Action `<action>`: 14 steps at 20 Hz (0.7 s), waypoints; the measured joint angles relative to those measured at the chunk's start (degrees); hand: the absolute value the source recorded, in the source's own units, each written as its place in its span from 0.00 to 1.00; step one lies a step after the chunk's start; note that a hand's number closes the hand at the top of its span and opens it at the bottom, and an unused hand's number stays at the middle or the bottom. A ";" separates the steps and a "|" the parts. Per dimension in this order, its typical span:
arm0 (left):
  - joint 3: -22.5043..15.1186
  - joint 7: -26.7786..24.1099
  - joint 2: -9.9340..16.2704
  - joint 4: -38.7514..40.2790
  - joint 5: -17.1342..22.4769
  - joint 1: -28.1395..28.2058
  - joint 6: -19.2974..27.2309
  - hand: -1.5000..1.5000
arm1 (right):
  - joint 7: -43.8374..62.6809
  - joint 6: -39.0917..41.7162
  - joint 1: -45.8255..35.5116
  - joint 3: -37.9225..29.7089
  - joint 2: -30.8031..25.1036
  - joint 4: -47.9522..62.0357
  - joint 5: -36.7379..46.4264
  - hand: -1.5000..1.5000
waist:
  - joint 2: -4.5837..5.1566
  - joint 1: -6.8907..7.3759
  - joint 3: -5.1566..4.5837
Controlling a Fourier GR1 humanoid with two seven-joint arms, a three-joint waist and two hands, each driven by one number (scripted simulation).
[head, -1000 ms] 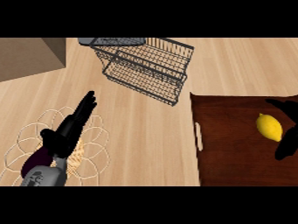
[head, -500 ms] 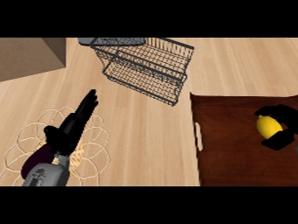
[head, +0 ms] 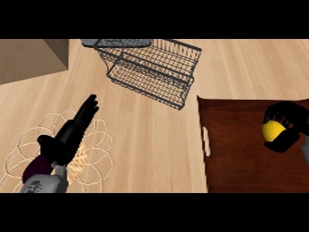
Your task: Pick the lemon from the tray and place it in the tiered basket
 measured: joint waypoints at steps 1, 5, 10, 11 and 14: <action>0.18 0.15 -0.30 0.35 -0.08 -0.42 0.07 0.50 | 0.44 -0.61 0.39 -0.02 0.32 -0.65 0.67 1.00 | -0.01 -0.05 -0.01; 0.94 0.43 -0.13 0.00 0.12 -0.35 0.24 0.50 | 8.61 -5.79 5.64 1.53 3.25 -9.31 4.92 1.00 | -0.27 -0.83 -0.06; 1.53 0.19 -0.17 0.84 0.07 -0.65 0.38 0.50 | 20.25 -10.57 13.38 4.53 6.19 -23.52 11.84 1.00 | -0.41 -1.52 -0.09; 1.64 0.12 -0.17 1.12 0.08 -0.79 0.32 0.50 | 21.96 -11.38 15.08 5.31 6.74 -26.78 13.18 1.00 | -0.41 -1.56 -0.09; 1.14 0.42 -0.52 0.69 -0.39 -0.62 0.49 0.50 | 25.55 -13.74 17.38 5.72 8.95 -34.62 14.75 1.00 | -0.36 -1.33 -0.06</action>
